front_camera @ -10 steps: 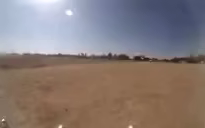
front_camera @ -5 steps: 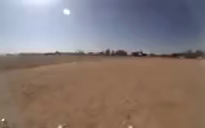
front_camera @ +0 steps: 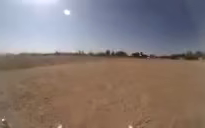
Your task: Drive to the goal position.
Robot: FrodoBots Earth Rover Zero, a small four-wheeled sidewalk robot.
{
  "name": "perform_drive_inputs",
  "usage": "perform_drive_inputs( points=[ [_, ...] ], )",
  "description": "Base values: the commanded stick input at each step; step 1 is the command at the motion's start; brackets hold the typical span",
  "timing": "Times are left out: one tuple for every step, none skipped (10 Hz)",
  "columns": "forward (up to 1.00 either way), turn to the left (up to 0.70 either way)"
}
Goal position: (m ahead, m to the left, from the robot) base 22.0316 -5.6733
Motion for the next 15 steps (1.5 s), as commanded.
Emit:
perform_drive_inputs(
  points=[
    [1.0,0.0],
    [1.0,0.0],
    [1.0,0.0],
    [1.0,0.0],
    [1.0,0.0],
    [1.0,0.0],
    [1.0,0.0],
    [1.0,0.0],
    [1.0,0.0],
    [1.0,0.0],
    [1.0,0.0],
    [1.0,0.0],
    [1.0,0.0],
    [1.0,0.0],
    [1.0,0.0]
  ],
)
